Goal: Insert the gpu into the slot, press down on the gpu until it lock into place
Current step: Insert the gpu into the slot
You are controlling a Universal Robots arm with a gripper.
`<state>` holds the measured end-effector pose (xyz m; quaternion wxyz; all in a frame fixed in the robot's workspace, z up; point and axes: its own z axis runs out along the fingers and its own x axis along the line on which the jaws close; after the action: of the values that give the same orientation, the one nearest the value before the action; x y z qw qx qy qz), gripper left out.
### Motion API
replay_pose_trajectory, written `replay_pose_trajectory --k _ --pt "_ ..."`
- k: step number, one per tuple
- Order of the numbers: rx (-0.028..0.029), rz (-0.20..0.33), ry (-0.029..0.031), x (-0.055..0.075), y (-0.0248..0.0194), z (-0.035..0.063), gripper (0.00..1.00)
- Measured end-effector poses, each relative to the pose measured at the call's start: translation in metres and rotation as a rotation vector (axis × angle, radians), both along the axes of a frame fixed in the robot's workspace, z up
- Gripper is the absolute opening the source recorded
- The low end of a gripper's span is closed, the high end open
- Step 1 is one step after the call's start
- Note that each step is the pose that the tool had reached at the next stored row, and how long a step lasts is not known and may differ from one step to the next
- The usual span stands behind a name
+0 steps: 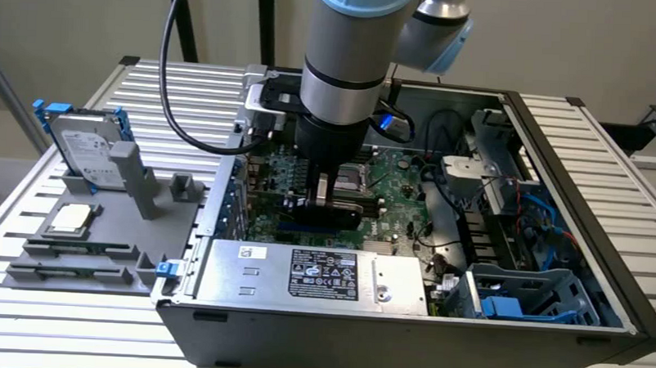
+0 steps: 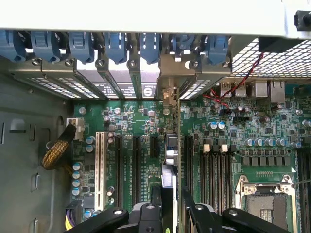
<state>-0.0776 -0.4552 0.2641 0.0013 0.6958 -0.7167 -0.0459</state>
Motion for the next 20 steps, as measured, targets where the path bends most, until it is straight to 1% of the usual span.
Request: replay_pose_trajectory --k 20 --pt "0.0003 0.002 0.0001 0.0 -0.0001 -0.0036 0.26"
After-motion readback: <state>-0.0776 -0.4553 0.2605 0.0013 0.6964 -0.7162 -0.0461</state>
